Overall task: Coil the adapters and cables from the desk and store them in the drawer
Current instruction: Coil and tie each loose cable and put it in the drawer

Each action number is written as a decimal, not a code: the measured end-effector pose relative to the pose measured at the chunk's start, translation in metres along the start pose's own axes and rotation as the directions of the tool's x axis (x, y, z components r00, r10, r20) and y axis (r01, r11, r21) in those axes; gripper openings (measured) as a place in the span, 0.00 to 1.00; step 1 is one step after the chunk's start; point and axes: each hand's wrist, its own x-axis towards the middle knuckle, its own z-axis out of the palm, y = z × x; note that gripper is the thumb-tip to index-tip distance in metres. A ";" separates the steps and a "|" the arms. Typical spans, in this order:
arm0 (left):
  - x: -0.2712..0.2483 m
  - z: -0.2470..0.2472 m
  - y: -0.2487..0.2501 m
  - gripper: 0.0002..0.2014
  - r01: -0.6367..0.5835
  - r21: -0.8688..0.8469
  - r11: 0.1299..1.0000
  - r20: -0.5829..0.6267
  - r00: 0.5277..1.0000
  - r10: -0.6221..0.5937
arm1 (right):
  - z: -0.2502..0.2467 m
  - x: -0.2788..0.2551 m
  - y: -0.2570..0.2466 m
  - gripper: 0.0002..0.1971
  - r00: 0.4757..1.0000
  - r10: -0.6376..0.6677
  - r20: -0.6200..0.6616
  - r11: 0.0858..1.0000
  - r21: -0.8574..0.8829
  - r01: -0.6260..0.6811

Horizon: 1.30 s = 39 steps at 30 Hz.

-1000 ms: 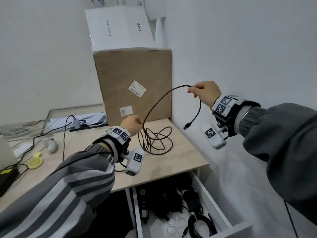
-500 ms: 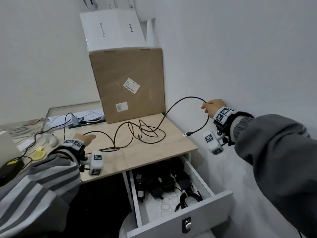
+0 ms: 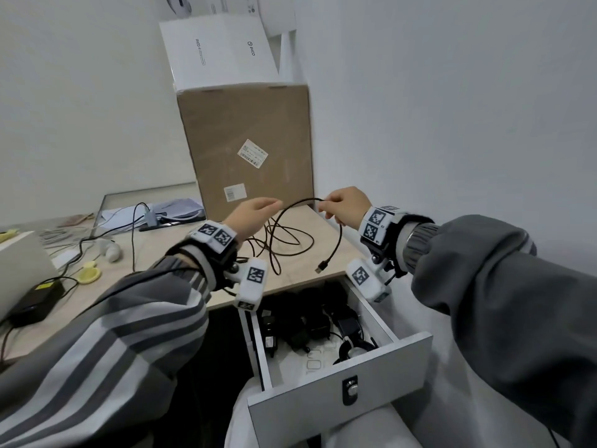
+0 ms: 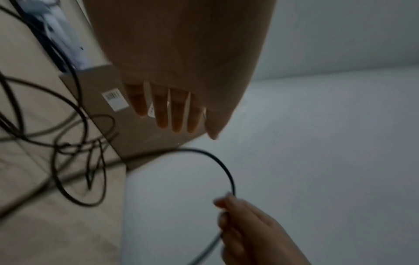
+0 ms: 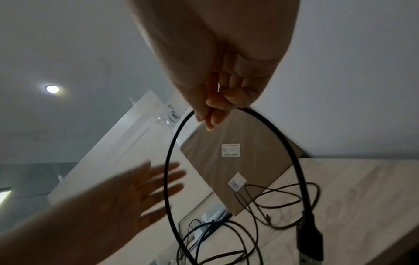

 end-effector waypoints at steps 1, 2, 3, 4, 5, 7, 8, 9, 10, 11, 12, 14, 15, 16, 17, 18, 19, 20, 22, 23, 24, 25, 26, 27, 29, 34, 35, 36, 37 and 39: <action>-0.002 0.008 0.009 0.20 -0.024 -0.018 1.000 0.049 0.998 0.025 | 0.003 -0.002 -0.005 0.09 1.000 -0.017 0.013 1.000 0.003 0.017; -0.005 0.015 0.016 0.19 -0.043 -0.040 0.998 0.079 0.996 0.047 | 0.006 -0.004 -0.009 0.08 0.999 -0.035 0.023 0.999 0.014 0.035; -0.007 0.021 0.019 0.17 -0.056 -0.073 0.996 0.084 0.995 0.062 | 0.008 -0.006 -0.012 0.08 0.998 -0.050 0.027 0.998 0.026 0.049; -0.009 0.025 0.022 0.16 -0.066 -0.123 0.990 0.067 0.995 0.075 | 0.009 -0.008 -0.013 0.08 0.998 -0.065 0.024 0.997 0.033 0.064; -0.011 0.027 0.022 0.15 -0.073 -0.185 0.980 0.033 0.996 0.081 | 0.008 -0.010 -0.013 0.07 0.997 -0.076 0.020 0.997 0.032 0.075; -0.013 0.024 0.020 0.16 -0.098 -0.286 0.953 -0.056 0.995 0.086 | 0.005 -0.015 -0.007 0.06 0.996 -0.079 0.029 0.997 0.011 0.078; -0.014 0.020 0.018 0.16 -0.112 -0.315 0.943 -0.095 0.992 0.086 | 0.004 -0.017 -0.002 0.07 0.997 -0.066 0.040 0.998 -0.001 0.066; -0.013 0.016 0.015 0.16 -0.117 -0.334 0.935 -0.122 0.989 0.080 | 0.003 -0.021 0.004 0.08 0.998 -0.048 0.049 0.999 -0.008 0.048; -0.014 0.013 0.014 0.16 -0.117 -0.344 0.932 -0.137 0.988 0.073 | 0.003 -0.024 0.008 0.10 0.998 -0.031 0.052 0.999 -0.016 0.032; -0.015 0.012 0.012 0.16 -0.115 -0.348 0.930 -0.142 0.987 0.069 | 0.003 -0.027 0.011 0.11 0.999 -0.022 0.049 1.000 -0.022 0.023; -0.017 0.014 0.011 0.16 -0.112 -0.351 0.930 -0.141 0.988 0.066 | 0.004 -0.029 0.012 0.12 0.999 -0.015 0.042 1.000 -0.005 0.015; -0.018 0.020 0.008 0.16 -0.100 -0.349 0.932 -0.143 0.988 0.053 | 0.008 -0.031 0.010 0.10 1.000 0.008 -0.012 0.991 0.137 -0.006; -0.019 0.025 0.006 0.16 -0.088 -0.336 0.938 -0.150 0.988 0.039 | 0.011 -0.032 0.007 0.08 0.998 0.032 -0.063 0.973 0.230 -0.017; -0.019 0.029 0.005 0.15 -0.065 -0.331 0.941 -0.152 0.988 0.015 | 0.013 -0.030 0.004 0.06 0.990 0.071 -0.120 0.949 0.315 -0.030; -0.019 0.034 0.003 0.15 -0.037 -0.339 0.940 -0.147 0.989 -0.014 | 0.015 -0.029 0.001 0.03 0.979 0.119 -0.166 0.918 0.395 -0.045; -0.021 0.038 0.002 0.14 -0.009 -0.353 0.936 -0.132 0.990 -0.040 | 0.016 -0.027 -0.001 0.02 0.966 0.171 -0.194 0.878 0.475 -0.060; -0.022 0.042 0.002 0.14 0.014 -0.366 0.930 -0.111 0.992 -0.058 | 0.018 -0.025 -0.003 0.04 0.953 0.225 -0.203 0.834 0.546 -0.081; -0.023 0.047 0.001 0.14 0.029 -0.383 0.923 -0.080 0.995 -0.064 | 0.020 -0.022 -0.004 0.05 0.942 0.273 -0.195 0.791 0.603 -0.105; -0.024 0.056 0.000 0.14 0.048 -0.388 0.920 0.008 0.999 -0.048 | 0.023 -0.016 -0.004 0.07 0.934 0.328 -0.145 0.713 0.687 -0.143; -0.023 0.061 -0.002 0.16 0.048 -0.377 0.925 0.052 0.998 -0.031 | 0.026 -0.013 -0.003 0.06 0.933 0.341 -0.114 0.671 0.724 -0.157; -0.020 0.066 -0.003 0.17 0.045 -0.366 0.930 0.082 0.996 -0.015 | 0.028 -0.011 -0.003 0.06 0.936 0.345 -0.076 0.628 0.759 -0.170; -0.016 0.070 -0.004 0.18 0.042 -0.353 0.935 0.088 0.996 -0.011 | 0.032 -0.010 -0.003 0.06 0.939 0.341 -0.030 0.583 0.791 -0.187; -0.011 0.074 -0.004 0.18 0.042 -0.355 0.934 0.070 0.997 -0.018 | 0.037 -0.009 -0.002 0.07 0.943 0.333 0.015 0.546 0.812 -0.206; -0.005 0.077 -0.004 0.18 0.048 -0.380 0.924 0.033 0.999 -0.038 | 0.040 -0.010 -0.001 0.08 0.947 0.316 0.049 0.544 0.809 -0.223; 0.007 0.079 -0.005 0.16 0.059 -0.466 0.883 -0.054 0.994 -0.095 | 0.048 -0.010 0.003 0.08 0.953 0.291 0.080 0.651 0.714 -0.258; 0.028 0.081 -0.031 0.14 0.020 -0.556 0.831 -0.113 0.989 -0.099 | 0.057 -0.015 0.029 0.07 0.944 0.258 0.208 0.869 0.378 -0.321; 0.029 0.081 -0.036 0.14 0.007 -0.605 0.796 -0.082 0.994 -0.071 | 0.057 -0.016 0.034 0.08 0.940 0.249 0.232 0.895 0.316 -0.315; 0.029 0.081 -0.040 0.13 -0.003 -0.661 0.751 -0.058 0.997 -0.047 | 0.059 -0.015 0.040 0.09 0.940 0.236 0.246 0.919 0.259 -0.299; 0.028 0.080 -0.043 0.13 -0.009 -0.700 0.714 -0.046 0.998 -0.033 | 0.059 -0.013 0.045 0.11 0.945 0.222 0.242 0.938 0.212 -0.274; 0.026 0.078 -0.048 0.12 0.002 -0.701 0.713 -0.037 0.999 -0.039 | 0.058 -0.010 0.055 0.15 0.971 0.182 0.155 0.967 0.151 -0.205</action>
